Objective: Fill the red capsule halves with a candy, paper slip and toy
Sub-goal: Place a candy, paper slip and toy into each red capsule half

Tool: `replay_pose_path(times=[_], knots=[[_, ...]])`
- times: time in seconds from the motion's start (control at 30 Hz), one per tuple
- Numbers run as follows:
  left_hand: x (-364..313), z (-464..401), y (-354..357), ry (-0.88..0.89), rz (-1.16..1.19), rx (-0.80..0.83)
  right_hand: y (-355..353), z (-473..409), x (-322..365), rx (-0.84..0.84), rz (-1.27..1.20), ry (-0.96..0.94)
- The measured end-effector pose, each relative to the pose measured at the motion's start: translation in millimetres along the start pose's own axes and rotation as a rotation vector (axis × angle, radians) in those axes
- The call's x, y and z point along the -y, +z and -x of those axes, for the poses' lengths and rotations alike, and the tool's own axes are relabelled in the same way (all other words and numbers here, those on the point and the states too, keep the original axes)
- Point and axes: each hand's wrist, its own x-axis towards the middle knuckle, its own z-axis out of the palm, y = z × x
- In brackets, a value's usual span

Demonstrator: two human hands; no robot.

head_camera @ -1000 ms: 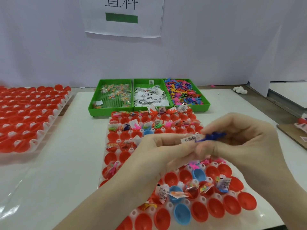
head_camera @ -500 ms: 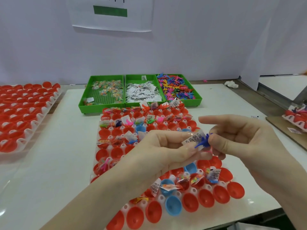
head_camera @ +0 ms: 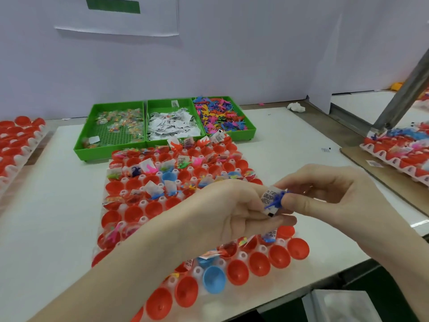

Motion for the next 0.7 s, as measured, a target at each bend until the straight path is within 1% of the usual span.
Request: replay_pose_path(times=[0.03, 0.13, 0.23, 0.3, 0.37, 0.43, 0.5, 0.53, 0.57, 0.63, 0.7], knots=[[-7.4, -8.0, 7.2, -0.012, 0.069, -0.019, -2.0, 0.1, -3.0, -0.008, 0.041, -0.032], [-10.0, -10.7, 15.7, 0.063, 0.149, -0.133, -8.1, 0.9, -8.4, -0.010, 0.101, -0.091], [-10.8, -20.1, 19.2, 0.072, 0.226, -0.122, -10.7, 1.8, -15.0, -0.034, 0.117, -0.101], [-11.4, -26.3, 20.2, 0.050, 0.327, -0.120, -11.5, 2.4, -20.6, -0.110, 0.152, -0.096], [-8.7, -30.2, 21.6, 0.029, 0.332, -0.098, -10.7, 3.6, -25.3, -0.173, 0.230, -0.107], [-4.0, -36.7, 24.3, 0.004, 0.224, -0.147, -9.5, 4.9, -29.8, -0.190, 0.250, -0.120], [0.7, -46.0, 24.0, 0.000, 0.120, -0.268, -10.7, 5.4, -34.9, -0.183, 0.175, -0.094], [2.8, -50.3, 21.8, -0.001, -0.005, -0.338, -12.0, 5.2, -38.4, -0.178, 0.112, -0.060], [4.1, -53.5, 18.4, 0.007, -0.179, -0.403, -13.6, 5.1, -42.9, -0.175, 0.047, -0.017], [9.6, -52.8, 10.1, 0.120, -0.534, -0.452, -16.5, 5.9, -54.5, -0.168, -0.024, 0.082], [19.0, -44.6, 0.2, 0.251, -0.791, -0.458, -17.5, 9.0, -66.4, -0.119, 0.024, 0.155]])
